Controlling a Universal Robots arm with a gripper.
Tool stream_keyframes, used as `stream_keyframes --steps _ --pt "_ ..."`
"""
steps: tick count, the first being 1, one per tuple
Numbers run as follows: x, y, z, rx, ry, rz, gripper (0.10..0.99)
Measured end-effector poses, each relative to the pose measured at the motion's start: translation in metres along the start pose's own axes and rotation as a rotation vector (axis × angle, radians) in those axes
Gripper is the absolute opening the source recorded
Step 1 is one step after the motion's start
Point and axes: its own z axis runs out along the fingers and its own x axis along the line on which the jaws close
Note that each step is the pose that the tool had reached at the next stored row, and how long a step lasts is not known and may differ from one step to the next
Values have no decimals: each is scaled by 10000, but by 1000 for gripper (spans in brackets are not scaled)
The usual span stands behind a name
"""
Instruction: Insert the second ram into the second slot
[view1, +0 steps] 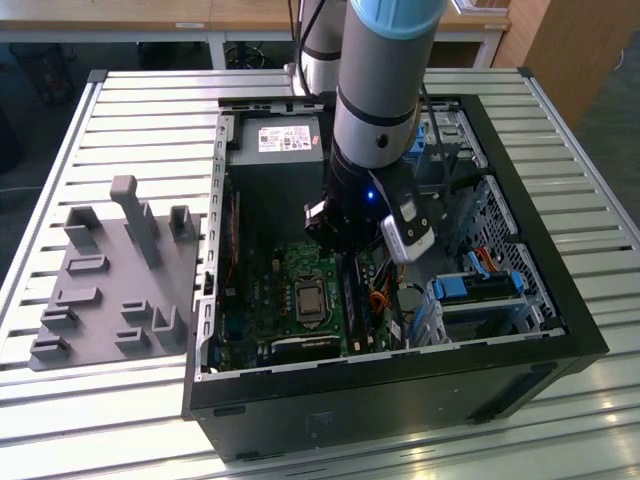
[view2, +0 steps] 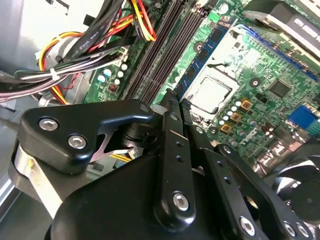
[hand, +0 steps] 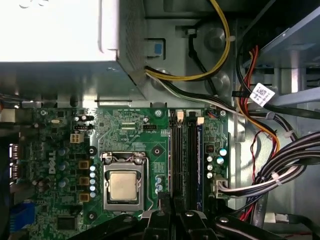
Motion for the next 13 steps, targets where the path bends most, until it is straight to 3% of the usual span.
stream_keyframes --steps 8,13 --pt "-40 -2 122 1 52 5 137" --pt "-45 -2 138 -35 58 -151 137"
